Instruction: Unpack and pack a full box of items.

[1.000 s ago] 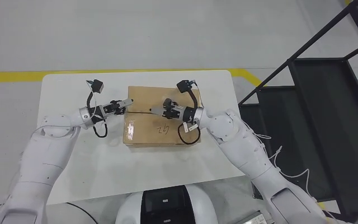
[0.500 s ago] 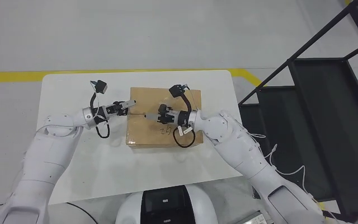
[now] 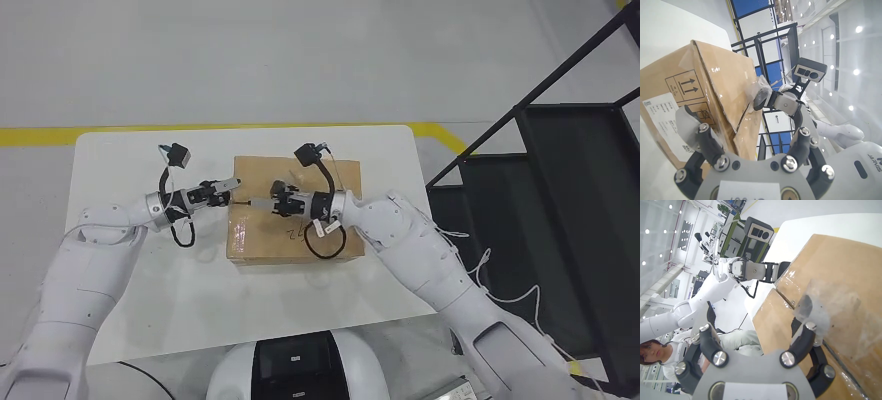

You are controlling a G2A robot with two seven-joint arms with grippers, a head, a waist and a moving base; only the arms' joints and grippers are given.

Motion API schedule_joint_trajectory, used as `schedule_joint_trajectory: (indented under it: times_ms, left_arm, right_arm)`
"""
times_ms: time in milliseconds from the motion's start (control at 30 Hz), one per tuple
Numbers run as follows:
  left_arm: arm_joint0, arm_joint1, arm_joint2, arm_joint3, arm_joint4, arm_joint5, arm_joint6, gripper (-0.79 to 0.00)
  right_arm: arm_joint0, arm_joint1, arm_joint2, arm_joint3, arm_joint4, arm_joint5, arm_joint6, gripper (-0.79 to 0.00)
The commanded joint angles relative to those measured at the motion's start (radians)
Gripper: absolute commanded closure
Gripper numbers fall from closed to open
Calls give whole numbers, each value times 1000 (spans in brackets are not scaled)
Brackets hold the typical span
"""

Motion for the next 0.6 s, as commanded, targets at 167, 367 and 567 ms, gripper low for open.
schedule_joint_trajectory:
  times_ms: [167,367,567]
  left_arm:
    - [6,3,-14,4,-6,3,0,-785]
    - [6,3,-17,5,-15,6,-1,-785]
    - [3,1,-19,7,-31,6,0,-785]
  right_arm:
    - [-49,18,70,-37,2,59,-7,-785]
    - [-48,24,103,-51,3,96,-5,-785]
    - [20,1,33,21,10,94,-13,-785]
